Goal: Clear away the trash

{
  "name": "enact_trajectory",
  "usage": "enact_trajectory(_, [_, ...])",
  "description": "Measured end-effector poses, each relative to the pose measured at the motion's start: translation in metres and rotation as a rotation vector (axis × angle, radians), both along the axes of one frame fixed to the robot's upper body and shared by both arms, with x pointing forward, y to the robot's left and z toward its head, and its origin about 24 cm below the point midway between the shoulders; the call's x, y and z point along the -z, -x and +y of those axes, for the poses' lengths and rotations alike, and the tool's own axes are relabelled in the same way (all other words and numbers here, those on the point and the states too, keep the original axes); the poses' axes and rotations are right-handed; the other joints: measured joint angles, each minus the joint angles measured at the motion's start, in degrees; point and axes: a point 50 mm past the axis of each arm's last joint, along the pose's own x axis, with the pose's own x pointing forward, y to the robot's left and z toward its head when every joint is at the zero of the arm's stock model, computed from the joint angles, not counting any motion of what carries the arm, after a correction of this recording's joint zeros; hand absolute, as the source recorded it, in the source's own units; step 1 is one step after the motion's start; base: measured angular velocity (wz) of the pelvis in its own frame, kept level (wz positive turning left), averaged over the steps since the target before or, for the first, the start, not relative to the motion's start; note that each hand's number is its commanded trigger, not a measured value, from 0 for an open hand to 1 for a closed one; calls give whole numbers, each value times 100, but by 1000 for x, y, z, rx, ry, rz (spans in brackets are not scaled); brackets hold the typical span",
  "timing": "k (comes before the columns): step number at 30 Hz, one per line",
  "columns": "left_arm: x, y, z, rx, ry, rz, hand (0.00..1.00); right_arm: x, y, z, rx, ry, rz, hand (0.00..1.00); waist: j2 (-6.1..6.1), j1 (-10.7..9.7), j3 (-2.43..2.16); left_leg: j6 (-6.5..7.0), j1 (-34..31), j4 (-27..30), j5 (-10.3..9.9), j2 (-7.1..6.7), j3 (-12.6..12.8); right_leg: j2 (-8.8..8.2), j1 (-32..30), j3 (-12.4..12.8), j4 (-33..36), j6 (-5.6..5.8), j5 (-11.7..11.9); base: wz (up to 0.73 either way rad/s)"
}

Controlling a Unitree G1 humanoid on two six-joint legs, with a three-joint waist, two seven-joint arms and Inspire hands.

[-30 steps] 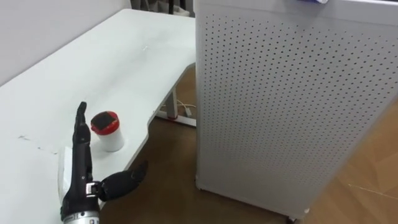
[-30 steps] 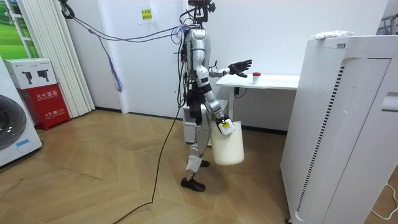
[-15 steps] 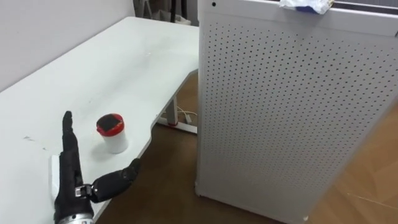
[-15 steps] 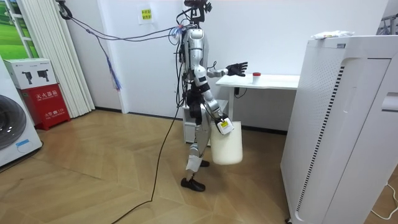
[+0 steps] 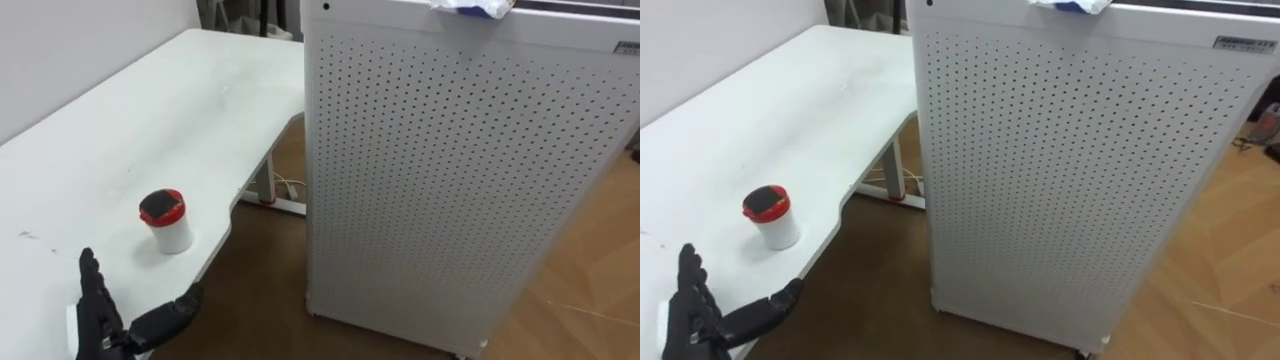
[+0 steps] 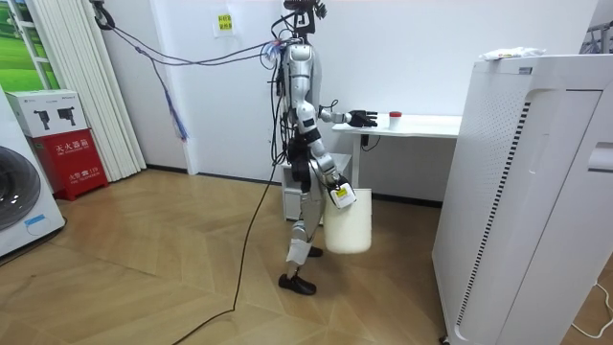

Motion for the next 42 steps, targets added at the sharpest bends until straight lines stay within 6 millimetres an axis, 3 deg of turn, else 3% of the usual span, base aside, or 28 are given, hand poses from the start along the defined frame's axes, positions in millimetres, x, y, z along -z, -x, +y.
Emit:
enact_trajectory(5, [3, -5, 0, -9, -2, 14, 0, -1, -3, 2, -1, -6, 1, 100, 53, -79, 12, 0, -1, -7, 0, -1, 2, 2, -37, 0, -22, 5, 2, 1])
enact_trajectory(10, [5, -6, 0, -10, 0, 28, 0, -2, -5, 4, -9, -16, 1, 100, 108, -91, -23, -1, -20, -11, 3, -1, 1, 15, -32, -4, -73, 12, 10, 0])
enact_trajectory(15, [5, -9, -1, -15, 5, 32, 0, -2, -3, 4, -14, -24, 4, 100, 111, -114, -26, 1, -21, -7, 7, -4, 6, 9, -18, -3, -66, 12, 10, 0])
enact_trajectory(29, [1, -37, 2, -59, 43, 63, 0, -1, 0, 4, -25, 7, 29, 100, 95, -160, -14, -4, -27, 14, 28, 0, 11, 15, -35, 26, -81, 7, 13, 0])
enact_trajectory(36, [2, -45, 7, -69, 36, 88, 0, -1, 3, 5, -17, 6, 32, 100, 172, -211, -58, -4, -20, 10, 28, 7, 38, 17, -39, 27, -85, 3, 16, -2])
enact_trajectory(42, [-1, -59, 11, -87, 63, 111, 0, 0, 5, 4, -13, 11, 44, 100, 231, -212, -51, -1, -18, 9, 30, 6, 62, 11, -51, 80, -69, 2, 18, -1])
